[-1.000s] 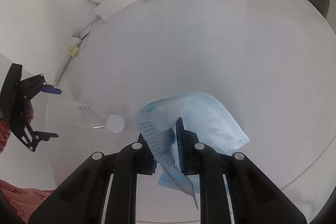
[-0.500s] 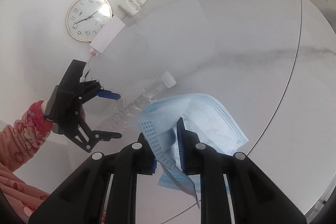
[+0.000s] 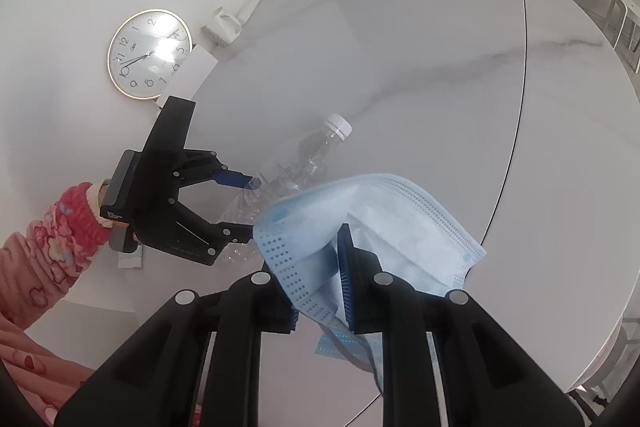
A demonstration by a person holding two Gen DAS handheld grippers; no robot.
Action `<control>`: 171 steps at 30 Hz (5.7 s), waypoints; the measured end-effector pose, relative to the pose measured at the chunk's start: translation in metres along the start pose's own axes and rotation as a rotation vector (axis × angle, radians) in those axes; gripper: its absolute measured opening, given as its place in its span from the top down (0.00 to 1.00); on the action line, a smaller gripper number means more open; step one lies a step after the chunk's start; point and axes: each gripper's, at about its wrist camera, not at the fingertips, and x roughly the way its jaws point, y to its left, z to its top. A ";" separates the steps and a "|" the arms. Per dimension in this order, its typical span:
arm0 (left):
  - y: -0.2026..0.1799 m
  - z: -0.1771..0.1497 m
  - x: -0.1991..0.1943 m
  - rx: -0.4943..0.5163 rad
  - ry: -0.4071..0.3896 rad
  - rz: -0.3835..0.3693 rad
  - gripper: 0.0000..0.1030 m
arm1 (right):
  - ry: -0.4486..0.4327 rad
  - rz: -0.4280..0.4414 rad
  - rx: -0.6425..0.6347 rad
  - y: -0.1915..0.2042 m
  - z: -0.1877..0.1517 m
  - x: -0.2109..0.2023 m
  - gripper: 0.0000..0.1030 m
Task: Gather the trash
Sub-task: 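Grasp the clear plastic bottle with the left tool while the right tool holds the mask, then carry the mask and bottle over the wastebasket with both tools, then open the right tool to drop the mask into the wastebasket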
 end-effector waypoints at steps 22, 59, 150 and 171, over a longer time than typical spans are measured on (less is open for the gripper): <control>-0.010 -0.070 -0.016 -0.519 -0.205 0.120 0.36 | 0.011 -0.028 0.026 0.024 -0.032 0.021 0.82; -0.068 -0.070 0.034 -1.015 -0.075 0.171 0.13 | 0.163 0.144 -0.225 0.018 -0.055 0.016 0.82; -0.423 0.185 0.036 -0.594 -0.183 0.225 0.39 | 0.230 -0.356 -0.321 -0.374 -0.158 -0.059 0.02; -0.406 0.147 0.019 -0.636 -0.218 0.184 0.39 | 0.216 -0.743 -0.747 -0.322 -0.187 -0.034 0.02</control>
